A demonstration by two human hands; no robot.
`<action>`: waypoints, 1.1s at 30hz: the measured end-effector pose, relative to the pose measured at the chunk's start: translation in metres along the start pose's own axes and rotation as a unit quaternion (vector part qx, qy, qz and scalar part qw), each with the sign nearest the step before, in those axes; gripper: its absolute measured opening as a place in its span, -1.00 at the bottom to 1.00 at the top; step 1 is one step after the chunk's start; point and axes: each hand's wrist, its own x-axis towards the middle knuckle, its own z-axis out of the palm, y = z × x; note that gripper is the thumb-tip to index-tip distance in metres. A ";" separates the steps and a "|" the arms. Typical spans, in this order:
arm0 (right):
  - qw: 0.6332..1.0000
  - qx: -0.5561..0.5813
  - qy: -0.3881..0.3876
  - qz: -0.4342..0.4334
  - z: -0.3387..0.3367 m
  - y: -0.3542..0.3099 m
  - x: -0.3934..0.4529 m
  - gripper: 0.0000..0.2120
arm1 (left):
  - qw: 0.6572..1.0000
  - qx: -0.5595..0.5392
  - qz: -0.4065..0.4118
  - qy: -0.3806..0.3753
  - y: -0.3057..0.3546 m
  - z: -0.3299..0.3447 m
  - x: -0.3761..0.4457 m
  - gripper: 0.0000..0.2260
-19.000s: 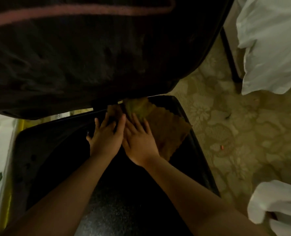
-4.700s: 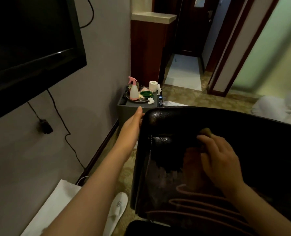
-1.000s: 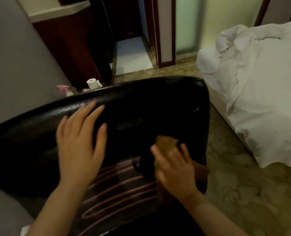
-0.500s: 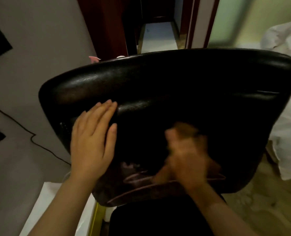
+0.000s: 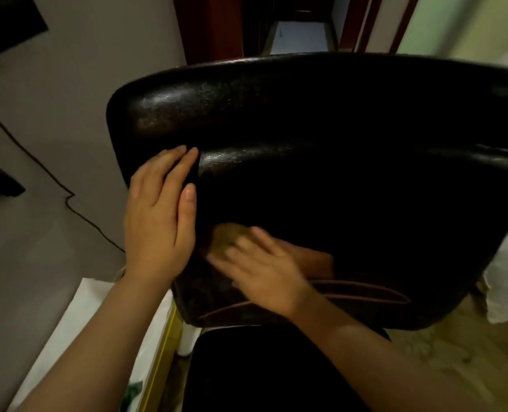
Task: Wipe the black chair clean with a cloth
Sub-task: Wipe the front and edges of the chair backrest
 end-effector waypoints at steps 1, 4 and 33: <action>0.999 -0.049 -0.003 0.024 -0.008 0.017 -0.011 -0.45 | 1.000 -0.008 -0.005 -0.006 0.002 -0.001 -0.002 -0.62; 0.976 -0.061 0.053 0.201 -0.035 0.050 -0.020 -0.31 | 0.998 -0.046 -0.034 0.005 0.004 -0.006 -0.021 -0.63; 0.937 -0.086 -0.179 -0.287 0.022 -0.044 0.020 -0.74 | 0.861 -0.331 -0.385 -0.003 -0.034 -0.003 -0.068 -0.62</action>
